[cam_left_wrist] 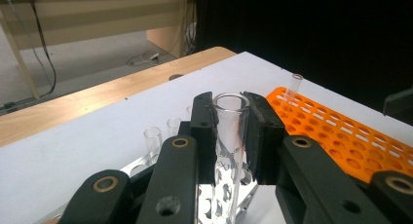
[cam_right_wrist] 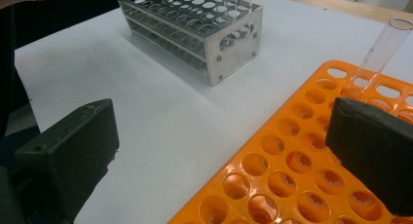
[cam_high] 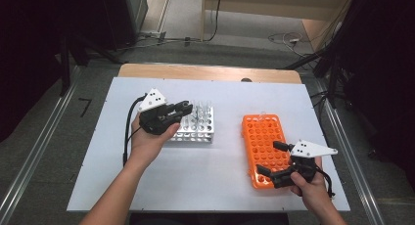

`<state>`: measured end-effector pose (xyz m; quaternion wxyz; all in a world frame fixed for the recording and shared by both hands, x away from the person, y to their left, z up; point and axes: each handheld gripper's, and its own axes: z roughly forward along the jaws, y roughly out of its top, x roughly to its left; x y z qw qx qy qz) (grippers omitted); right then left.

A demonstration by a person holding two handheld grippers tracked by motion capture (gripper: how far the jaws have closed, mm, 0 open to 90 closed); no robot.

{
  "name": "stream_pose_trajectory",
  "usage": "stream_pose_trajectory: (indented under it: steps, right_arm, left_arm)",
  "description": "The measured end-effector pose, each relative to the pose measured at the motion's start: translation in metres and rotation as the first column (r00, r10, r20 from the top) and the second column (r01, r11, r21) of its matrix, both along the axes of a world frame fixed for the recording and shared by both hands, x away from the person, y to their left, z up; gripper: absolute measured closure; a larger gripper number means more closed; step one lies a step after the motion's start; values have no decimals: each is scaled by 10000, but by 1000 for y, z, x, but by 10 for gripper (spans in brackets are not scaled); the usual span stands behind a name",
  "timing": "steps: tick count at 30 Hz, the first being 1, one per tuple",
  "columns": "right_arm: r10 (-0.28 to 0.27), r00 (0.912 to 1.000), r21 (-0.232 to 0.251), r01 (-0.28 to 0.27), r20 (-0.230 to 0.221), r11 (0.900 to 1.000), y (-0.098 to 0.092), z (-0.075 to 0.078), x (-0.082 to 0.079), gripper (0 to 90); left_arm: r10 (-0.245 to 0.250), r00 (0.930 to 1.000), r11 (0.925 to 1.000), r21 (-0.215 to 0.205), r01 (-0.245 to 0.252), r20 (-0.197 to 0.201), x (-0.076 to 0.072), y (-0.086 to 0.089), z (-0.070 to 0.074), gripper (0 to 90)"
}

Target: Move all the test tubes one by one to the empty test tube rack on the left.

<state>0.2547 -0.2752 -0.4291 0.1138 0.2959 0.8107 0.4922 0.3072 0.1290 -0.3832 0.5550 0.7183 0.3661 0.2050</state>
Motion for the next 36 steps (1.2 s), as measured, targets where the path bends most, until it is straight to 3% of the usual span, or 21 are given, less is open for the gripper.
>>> stream_pose_trajectory:
  steps: [16, 36]
  right_arm:
    - [-233, 9997, 76, 233, 25, 9997, -8, -2, 1, 0]
    - [-343, 9994, 125, 342, 40, 9993, -13, -2, 1, 0]
  left_arm:
    - [655, 9979, 9977, 187, -655, 17, 29, 4, -2, 757]
    - [1248, 9919, 9918, 267, -1253, 218, 65, -7, -8, 757]
